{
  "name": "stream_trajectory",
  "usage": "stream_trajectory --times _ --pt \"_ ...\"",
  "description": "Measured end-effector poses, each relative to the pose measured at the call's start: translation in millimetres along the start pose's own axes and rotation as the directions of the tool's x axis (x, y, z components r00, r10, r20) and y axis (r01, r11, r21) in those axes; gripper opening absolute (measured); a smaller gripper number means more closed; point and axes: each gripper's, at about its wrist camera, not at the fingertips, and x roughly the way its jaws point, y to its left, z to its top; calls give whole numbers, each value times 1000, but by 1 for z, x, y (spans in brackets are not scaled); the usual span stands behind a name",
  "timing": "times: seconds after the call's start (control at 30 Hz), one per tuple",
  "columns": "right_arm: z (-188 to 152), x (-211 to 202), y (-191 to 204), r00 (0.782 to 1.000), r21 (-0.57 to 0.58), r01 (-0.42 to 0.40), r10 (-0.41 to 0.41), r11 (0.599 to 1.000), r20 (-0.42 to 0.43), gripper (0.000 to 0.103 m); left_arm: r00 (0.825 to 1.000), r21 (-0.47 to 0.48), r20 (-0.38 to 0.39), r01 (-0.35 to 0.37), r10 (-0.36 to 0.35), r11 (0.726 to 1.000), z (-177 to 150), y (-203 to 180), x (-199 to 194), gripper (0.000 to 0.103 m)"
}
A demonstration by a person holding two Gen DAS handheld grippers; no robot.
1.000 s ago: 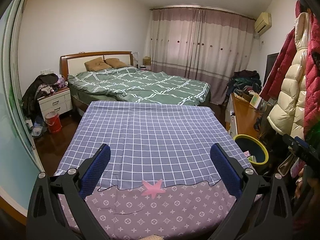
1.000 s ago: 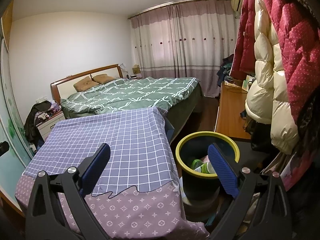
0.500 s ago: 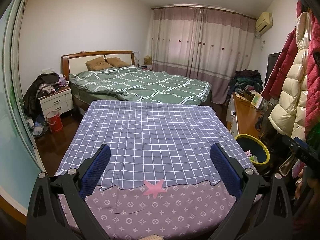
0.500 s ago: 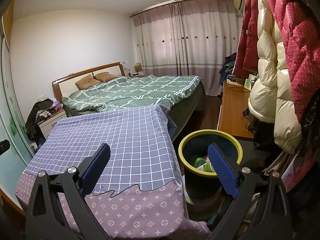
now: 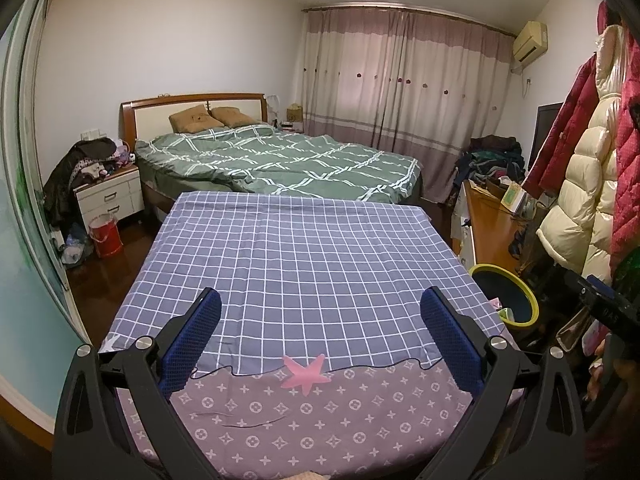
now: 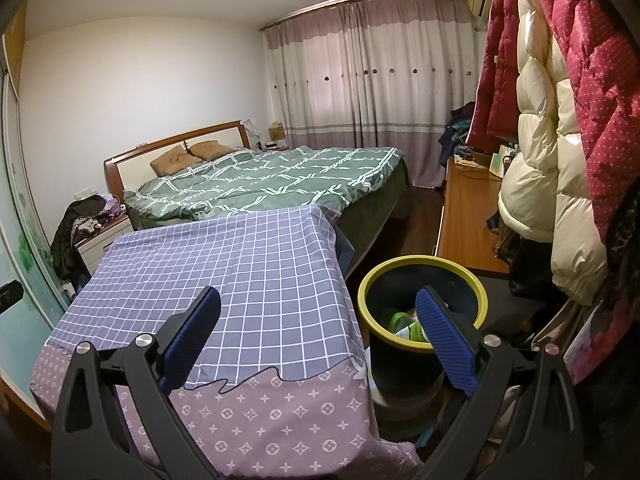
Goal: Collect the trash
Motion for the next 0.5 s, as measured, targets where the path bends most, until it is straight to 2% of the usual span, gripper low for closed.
stream_trajectory --times 0.23,0.4,0.5 --pt "-2 11 6 1000 -8 -6 6 1000 -22 93 999 -27 -32 30 -31 999 -1 9 20 98" --pt "3 34 20 998 -33 -38 37 999 -51 93 996 -26 -85 -9 7 1000 3 22 57 98" --pt "12 65 36 994 -46 -81 77 996 -81 93 992 -31 -114 -53 49 998 7 36 92 98"
